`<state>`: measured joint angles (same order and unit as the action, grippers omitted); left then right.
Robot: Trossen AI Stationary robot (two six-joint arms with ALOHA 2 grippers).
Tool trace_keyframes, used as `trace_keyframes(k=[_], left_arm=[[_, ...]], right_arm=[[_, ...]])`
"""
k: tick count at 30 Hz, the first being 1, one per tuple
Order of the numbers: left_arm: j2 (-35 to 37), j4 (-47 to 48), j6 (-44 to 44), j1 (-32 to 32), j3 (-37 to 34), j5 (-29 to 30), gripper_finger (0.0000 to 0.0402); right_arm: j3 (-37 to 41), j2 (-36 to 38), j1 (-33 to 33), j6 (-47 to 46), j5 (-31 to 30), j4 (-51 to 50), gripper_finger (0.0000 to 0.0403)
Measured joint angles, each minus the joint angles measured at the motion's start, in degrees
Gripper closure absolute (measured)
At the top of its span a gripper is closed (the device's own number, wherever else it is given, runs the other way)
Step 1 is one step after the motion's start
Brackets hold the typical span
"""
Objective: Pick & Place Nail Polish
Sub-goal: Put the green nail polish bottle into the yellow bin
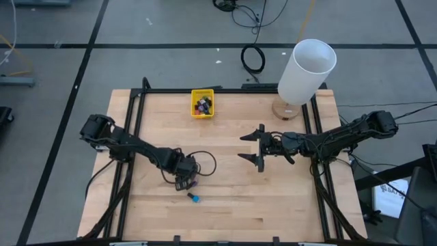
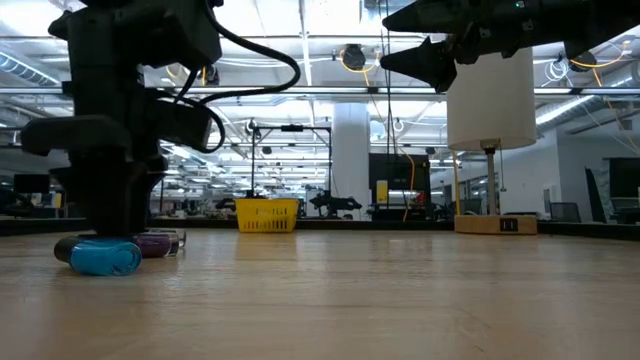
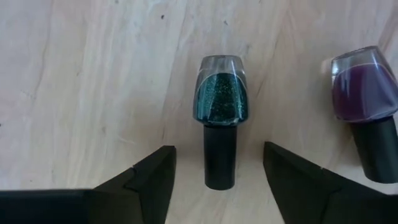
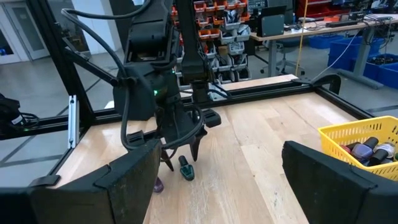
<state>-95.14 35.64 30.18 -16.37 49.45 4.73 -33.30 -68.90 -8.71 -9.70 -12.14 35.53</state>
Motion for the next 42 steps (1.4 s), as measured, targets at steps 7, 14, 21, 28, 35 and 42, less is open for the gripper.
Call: trace_keyframes(k=[7, 14, 21, 28, 35, 42], left_arm=[[-0.03, 0.02, 0.33, 1.03, -0.02, -0.24, 0.0254], [-0.01, 0.04, -0.76, 2.17, -0.04, -1.75, 0.0358], [-0.01, 0.05, -1.15, 2.48, 0.00, -2.55, 0.0366], [0.82, -2.11, -2.46, 2.56, -0.31, 0.27, 0.0364], [5.04, -8.59, -7.08, 2.41, -0.26, 0.29, 0.0363], [9.08, -15.34, -13.78, 2.44, -0.24, 2.25, 0.0364]], right_arm=[[-0.01, 0.00, 0.00, 0.07, 0.00, 0.00, 0.0083], [-0.02, 0.00, 0.00, 0.07, 0.18, 0.00, 0.0083], [0.00, 0.00, 0.00, 0.07, 0.20, -0.04, 0.0083], [-0.02, 0.00, 0.00, 0.07, 0.20, -0.08, 0.0083], [0.00, 0.00, 0.00, 0.03, 0.20, -0.22, 0.0083], [-0.01, 0.00, 0.00, -0.02, 0.20, -0.23, 0.0083]])
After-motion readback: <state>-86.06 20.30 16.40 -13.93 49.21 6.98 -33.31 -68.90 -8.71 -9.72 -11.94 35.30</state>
